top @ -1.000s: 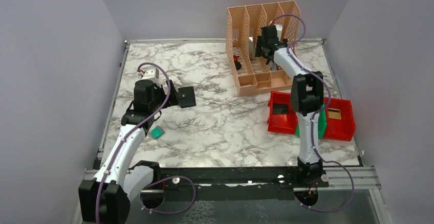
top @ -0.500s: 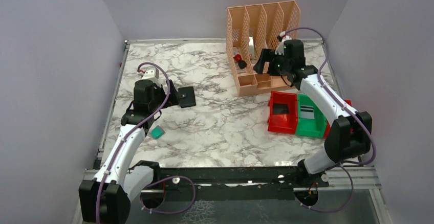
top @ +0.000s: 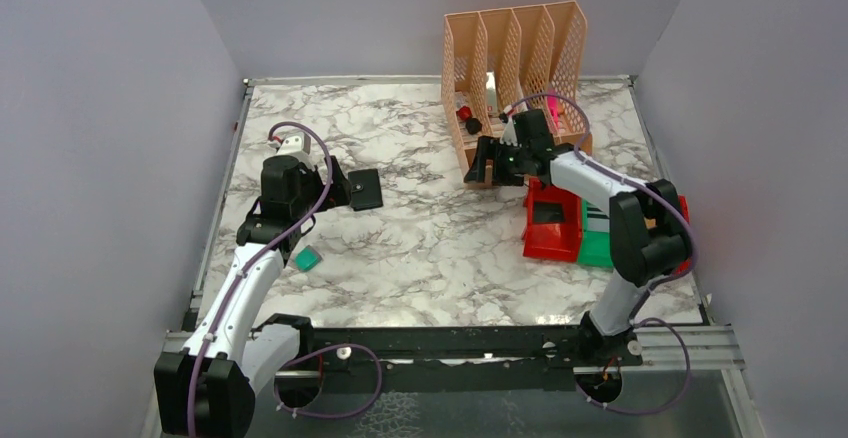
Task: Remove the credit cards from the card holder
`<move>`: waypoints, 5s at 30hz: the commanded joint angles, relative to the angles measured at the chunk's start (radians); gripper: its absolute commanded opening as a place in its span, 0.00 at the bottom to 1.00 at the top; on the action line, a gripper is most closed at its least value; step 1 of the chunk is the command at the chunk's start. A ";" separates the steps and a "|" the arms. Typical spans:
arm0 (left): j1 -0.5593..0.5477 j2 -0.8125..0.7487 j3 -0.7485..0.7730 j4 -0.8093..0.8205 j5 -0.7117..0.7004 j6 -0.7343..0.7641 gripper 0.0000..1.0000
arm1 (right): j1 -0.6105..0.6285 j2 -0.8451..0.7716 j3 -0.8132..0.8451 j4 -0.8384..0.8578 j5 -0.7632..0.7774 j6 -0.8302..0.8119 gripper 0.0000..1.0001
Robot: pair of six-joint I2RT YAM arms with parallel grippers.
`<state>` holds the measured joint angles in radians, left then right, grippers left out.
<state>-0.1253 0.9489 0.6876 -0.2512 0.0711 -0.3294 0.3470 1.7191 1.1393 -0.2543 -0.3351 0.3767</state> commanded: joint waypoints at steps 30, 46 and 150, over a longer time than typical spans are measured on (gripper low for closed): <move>0.012 -0.019 -0.008 0.031 0.062 -0.010 0.99 | -0.156 -0.489 -0.212 -0.286 0.761 0.119 0.99; 0.017 -0.031 -0.016 0.031 0.067 -0.003 0.99 | -0.208 -0.369 -0.275 -0.207 0.374 0.043 0.94; -0.437 0.218 -0.256 -0.081 -0.191 -0.445 0.53 | 0.264 -0.919 -0.557 -0.180 0.124 0.319 0.95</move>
<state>-0.4961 1.2018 0.4950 -0.2237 -0.1875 -0.6960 0.6033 0.8215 0.5968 -0.4698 -0.1493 0.6582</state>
